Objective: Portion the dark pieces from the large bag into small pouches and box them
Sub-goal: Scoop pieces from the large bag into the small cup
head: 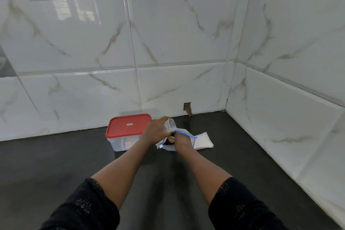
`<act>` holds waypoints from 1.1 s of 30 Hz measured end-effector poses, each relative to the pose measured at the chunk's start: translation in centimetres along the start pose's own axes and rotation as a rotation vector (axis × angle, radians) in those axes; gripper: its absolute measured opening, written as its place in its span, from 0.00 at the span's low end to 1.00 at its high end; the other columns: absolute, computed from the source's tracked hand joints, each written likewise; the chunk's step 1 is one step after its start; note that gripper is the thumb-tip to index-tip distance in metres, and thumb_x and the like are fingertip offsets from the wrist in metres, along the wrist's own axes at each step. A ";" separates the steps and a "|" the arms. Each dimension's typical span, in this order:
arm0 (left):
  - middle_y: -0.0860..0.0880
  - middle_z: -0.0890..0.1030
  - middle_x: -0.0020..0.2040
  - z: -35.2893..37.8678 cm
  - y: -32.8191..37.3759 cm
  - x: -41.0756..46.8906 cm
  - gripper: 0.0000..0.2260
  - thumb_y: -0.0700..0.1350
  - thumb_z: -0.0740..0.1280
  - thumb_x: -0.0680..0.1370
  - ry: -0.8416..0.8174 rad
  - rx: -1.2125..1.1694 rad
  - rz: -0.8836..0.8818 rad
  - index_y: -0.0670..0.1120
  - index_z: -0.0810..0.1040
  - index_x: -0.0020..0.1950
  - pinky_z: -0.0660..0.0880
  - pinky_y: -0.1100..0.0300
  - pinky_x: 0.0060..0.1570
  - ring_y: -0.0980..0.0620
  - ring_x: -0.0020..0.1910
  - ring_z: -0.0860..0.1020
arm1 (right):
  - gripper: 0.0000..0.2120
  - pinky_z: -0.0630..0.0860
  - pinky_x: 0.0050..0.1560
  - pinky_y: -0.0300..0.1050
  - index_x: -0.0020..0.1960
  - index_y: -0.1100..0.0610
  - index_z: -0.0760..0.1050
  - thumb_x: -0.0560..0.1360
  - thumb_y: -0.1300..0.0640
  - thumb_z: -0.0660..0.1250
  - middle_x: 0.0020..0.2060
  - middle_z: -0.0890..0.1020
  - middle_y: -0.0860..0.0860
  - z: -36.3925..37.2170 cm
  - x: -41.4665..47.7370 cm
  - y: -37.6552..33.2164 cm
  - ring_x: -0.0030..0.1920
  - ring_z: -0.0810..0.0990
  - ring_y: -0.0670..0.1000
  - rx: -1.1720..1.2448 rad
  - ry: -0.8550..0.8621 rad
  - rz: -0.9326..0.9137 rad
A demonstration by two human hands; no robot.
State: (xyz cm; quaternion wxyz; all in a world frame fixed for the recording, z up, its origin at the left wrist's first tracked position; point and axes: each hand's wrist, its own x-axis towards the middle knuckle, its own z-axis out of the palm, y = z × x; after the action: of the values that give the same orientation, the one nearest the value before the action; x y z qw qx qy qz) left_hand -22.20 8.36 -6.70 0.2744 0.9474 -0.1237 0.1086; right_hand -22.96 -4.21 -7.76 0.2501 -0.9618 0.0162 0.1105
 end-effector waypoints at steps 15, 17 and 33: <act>0.46 0.80 0.57 -0.3 0.0 -0.7 0.25 0.51 0.72 0.71 -0.007 -0.003 -0.004 0.46 0.72 0.66 0.72 0.57 0.52 0.46 0.53 0.77 | 0.19 0.67 0.66 0.42 0.71 0.59 0.64 0.81 0.57 0.55 0.68 0.70 0.55 0.3 -0.3 -1.6 0.68 0.70 0.52 0.167 -0.088 0.186; 0.46 0.80 0.57 -0.4 0.0 -0.7 0.25 0.51 0.72 0.71 -0.006 -0.010 -0.010 0.46 0.72 0.66 0.73 0.55 0.52 0.46 0.53 0.77 | 0.19 0.69 0.64 0.43 0.71 0.58 0.65 0.81 0.57 0.57 0.67 0.71 0.55 0.1 -0.4 -2.0 0.66 0.71 0.53 0.220 -0.095 0.193; 0.45 0.80 0.57 -1.6 -1.2 -1.0 0.24 0.48 0.74 0.70 0.034 -0.015 -0.025 0.45 0.74 0.64 0.73 0.55 0.52 0.44 0.53 0.78 | 0.21 0.73 0.54 0.30 0.73 0.62 0.61 0.81 0.59 0.56 0.50 0.74 0.52 1.5 0.4 -3.3 0.50 0.74 0.45 0.443 -0.238 0.199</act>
State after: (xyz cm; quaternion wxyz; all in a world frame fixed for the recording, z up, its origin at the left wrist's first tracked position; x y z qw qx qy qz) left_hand -22.99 10.43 -6.22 0.2848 0.9449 -0.1079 0.1203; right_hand -22.58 -0.54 -7.56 0.4424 -0.8575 0.1050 0.2408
